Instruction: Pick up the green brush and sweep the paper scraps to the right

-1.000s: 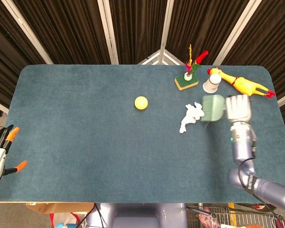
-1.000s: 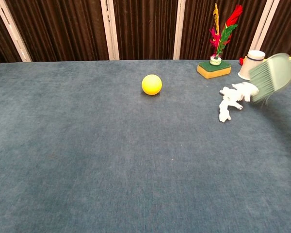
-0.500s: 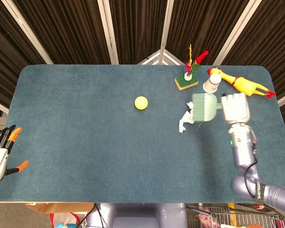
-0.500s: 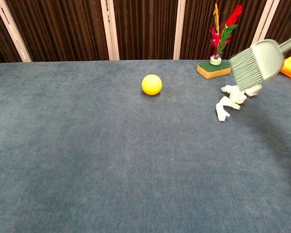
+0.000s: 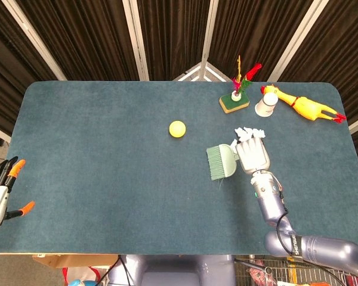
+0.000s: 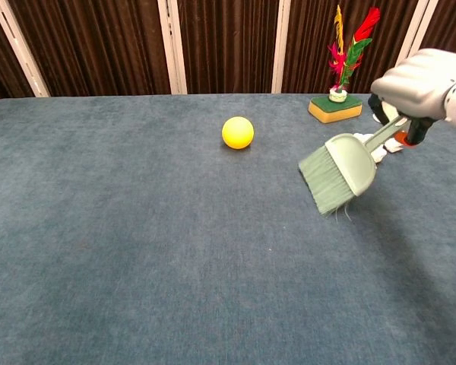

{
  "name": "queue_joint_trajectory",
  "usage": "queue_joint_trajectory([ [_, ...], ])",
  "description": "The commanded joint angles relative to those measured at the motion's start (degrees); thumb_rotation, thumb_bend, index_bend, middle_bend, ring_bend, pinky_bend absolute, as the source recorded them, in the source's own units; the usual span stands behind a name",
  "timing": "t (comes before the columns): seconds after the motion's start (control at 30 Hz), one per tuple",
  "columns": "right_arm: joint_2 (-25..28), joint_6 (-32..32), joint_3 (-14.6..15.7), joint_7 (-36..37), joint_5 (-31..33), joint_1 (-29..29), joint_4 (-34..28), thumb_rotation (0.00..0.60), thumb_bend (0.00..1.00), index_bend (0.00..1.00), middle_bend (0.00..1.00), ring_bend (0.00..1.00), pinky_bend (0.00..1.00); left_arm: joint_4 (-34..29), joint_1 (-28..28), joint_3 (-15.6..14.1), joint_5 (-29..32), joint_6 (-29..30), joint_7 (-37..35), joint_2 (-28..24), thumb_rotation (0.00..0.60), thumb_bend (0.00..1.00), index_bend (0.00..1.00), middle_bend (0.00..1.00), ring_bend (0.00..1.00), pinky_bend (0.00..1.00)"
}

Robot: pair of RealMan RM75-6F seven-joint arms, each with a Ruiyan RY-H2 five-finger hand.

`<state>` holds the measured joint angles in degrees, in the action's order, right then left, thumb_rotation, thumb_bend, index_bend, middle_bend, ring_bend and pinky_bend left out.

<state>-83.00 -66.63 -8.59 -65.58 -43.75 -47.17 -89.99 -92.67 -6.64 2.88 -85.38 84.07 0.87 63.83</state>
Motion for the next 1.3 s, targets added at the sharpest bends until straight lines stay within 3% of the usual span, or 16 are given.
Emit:
queue_joint_trajectory([
  [0.03, -2.5, 1.1, 1.3, 0.5, 0.5, -0.4, 4.3, 0.600, 0.64, 0.74, 0.92, 0.94, 0.82, 0.0, 0.0, 0.0, 0.0, 0.0, 0.0, 0.0, 0.600, 0.01, 0.00, 0.00, 0.00, 0.00],
  [0.23, -3.0, 0.3, 2.7, -0.8, -0.5, -0.2, 12.3, 0.600, 0.64, 0.74, 0.92, 0.94, 0.82, 0.0, 0.1, 0.0, 0.1, 0.0, 0.0, 0.0, 0.600, 0.01, 0.00, 0.00, 0.00, 0.00],
  [0.37, -1.7, -0.9, 2.0, -0.3, -1.2, -0.1, 15.8, 0.600, 0.64, 0.74, 0.92, 0.94, 0.82, -0.1, 0.1, -0.1, 0.0, 0.0, 0.1, 0.0, 0.600, 0.01, 0.00, 0.00, 0.00, 0.00],
  [0.7, 3.9, -3.7, 1.2, -3.9, -0.9, 0.7, 18.3, 0.600, 0.64, 0.74, 0.92, 0.94, 0.82, -0.2, 0.0, -0.1, 0.1, 0.0, 0.8, 0.3, 0.600, 0.01, 0.00, 0.00, 0.00, 0.00],
  [0.87, 6.5, -5.8, 0.4, -3.5, -2.5, 1.1, 15.5, 0.600, 0.64, 0.74, 0.92, 0.94, 0.82, -0.2, 0.0, 0.0, 0.2, 0.0, 0.9, 0.4, 0.600, 0.01, 0.00, 0.00, 0.00, 0.00],
  [1.03, 9.0, -6.8, -1.2, -1.9, -3.9, 0.9, 8.2, 0.600, 0.64, 0.74, 0.92, 0.94, 0.82, -0.3, -0.1, 0.0, 0.2, -0.1, 1.3, 0.6, 0.600, 0.01, 0.00, 0.00, 0.00, 0.00],
  [1.3, 7.4, -5.3, -1.7, -1.1, -3.1, 0.3, 3.0, 0.600, 0.64, 0.74, 0.92, 0.94, 0.82, -0.4, -0.1, -0.1, 0.2, -0.1, 1.5, 0.7, 0.600, 0.01, 0.00, 0.00, 0.00, 0.00],
])
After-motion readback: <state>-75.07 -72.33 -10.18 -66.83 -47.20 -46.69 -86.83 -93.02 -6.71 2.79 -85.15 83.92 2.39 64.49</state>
